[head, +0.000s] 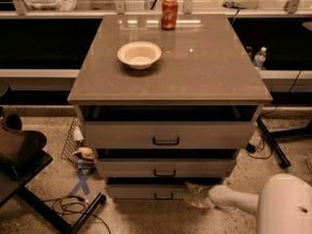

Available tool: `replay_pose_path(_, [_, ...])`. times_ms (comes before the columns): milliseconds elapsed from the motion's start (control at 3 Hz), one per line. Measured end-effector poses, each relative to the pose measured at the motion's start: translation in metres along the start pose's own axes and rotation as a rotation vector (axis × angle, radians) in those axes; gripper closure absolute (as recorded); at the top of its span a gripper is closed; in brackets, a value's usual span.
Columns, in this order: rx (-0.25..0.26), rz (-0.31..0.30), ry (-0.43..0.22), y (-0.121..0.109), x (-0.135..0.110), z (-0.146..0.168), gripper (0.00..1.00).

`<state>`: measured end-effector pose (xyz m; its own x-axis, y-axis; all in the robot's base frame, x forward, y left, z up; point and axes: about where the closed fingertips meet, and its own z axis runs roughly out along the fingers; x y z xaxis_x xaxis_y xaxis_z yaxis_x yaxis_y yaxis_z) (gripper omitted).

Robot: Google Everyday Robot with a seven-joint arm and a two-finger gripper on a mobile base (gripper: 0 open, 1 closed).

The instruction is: Open bottom drawer

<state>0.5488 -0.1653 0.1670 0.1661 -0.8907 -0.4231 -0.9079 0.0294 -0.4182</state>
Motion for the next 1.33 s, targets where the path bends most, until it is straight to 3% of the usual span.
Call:
replay_pose_path(333, [-0.017,0.020,-0.010,0.009,0.003,-0.013,0.88])
replay_pose_path(667, [-0.017,0.020,-0.010,0.006,0.000,-0.019,1.00])
replay_pose_path(1000, [-0.017,0.020,-0.010,0.006,0.000,-0.019,1.00])
replay_pose_path(1333, [-0.030,0.064,-0.009,0.023,0.011,-0.034,1.00])
